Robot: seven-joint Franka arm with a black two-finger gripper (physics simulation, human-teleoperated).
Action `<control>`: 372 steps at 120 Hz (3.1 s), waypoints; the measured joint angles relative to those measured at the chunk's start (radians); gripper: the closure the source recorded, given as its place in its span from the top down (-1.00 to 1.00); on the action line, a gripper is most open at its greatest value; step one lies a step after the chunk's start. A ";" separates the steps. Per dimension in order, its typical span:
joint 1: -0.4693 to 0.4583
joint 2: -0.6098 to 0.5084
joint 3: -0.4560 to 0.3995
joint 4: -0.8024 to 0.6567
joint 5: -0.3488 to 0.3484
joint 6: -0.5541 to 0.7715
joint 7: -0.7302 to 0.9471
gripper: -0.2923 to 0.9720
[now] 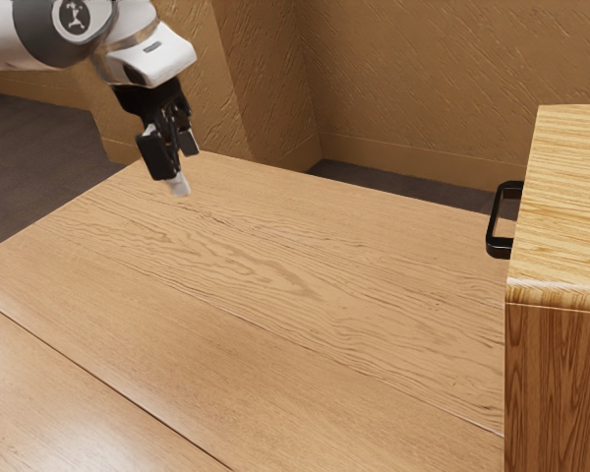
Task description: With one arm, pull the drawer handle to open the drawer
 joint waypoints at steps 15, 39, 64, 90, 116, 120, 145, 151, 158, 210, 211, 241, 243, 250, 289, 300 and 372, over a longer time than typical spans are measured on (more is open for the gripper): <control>-0.001 0.004 0.001 0.000 0.001 0.002 0.029 0.53; -0.042 -0.079 -0.008 -0.083 0.001 0.004 0.072 0.53; -0.012 -0.074 -0.141 -0.121 -0.011 0.037 0.346 0.54; -0.025 -0.010 -0.205 -0.093 -0.028 0.106 0.682 0.53; -0.006 0.086 -0.336 -0.028 -0.100 0.183 0.969 0.44; 0.008 0.091 -0.339 -0.017 -0.125 0.190 1.012 0.43; 0.024 0.143 -0.394 0.063 -0.286 0.218 1.269 0.22; 0.024 0.162 -0.412 0.077 -0.309 0.221 1.327 0.18; 0.024 0.185 -0.431 0.095 -0.329 0.224 1.390 0.14; 0.014 0.265 -0.519 0.136 -0.397 0.239 1.717 0.01; 0.014 0.265 -0.520 0.136 -0.398 0.240 1.721 0.01; 0.009 0.297 -0.546 0.135 -0.400 0.253 1.805 0.00; 0.009 0.298 -0.546 0.135 -0.400 0.255 1.805 -0.01; 0.008 0.307 -0.544 0.134 -0.399 0.265 1.805 -0.04; 0.024 0.300 -0.530 0.094 -0.395 0.320 1.805 -0.35; 0.059 0.258 -0.527 0.047 -0.396 0.326 1.805 -0.39; 0.228 0.074 -0.533 -0.159 -0.433 0.308 1.805 -0.43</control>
